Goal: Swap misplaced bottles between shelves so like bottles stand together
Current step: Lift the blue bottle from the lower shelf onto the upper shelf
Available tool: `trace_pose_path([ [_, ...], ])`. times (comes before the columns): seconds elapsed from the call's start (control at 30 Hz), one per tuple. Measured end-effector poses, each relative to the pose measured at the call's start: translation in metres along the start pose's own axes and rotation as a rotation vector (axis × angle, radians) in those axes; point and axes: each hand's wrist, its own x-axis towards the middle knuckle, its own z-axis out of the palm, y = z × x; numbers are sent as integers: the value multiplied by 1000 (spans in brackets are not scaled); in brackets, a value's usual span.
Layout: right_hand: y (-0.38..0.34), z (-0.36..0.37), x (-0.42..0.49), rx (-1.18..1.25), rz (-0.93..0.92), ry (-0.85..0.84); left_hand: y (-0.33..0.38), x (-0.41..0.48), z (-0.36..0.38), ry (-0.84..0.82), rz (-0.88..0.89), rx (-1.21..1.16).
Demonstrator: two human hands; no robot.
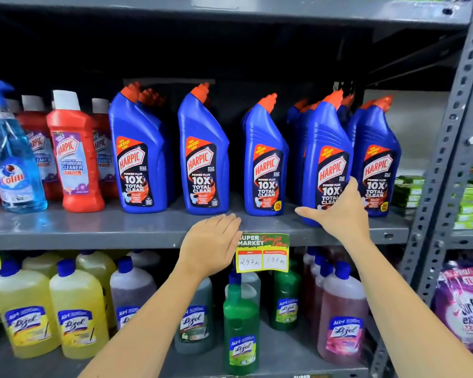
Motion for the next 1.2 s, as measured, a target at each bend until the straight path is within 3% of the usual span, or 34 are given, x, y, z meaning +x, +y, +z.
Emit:
trace_pose_path([
  [0.3,-8,14,15,-40,51,-27,0,-1,0,15,-3,-1],
  [0.73,-7,24,7,-84,81,97,5,0,-2,27,-26,-14],
  [1.2,-6,25,5,-114,63,99,7,-2,-7,0,-49,-16],
])
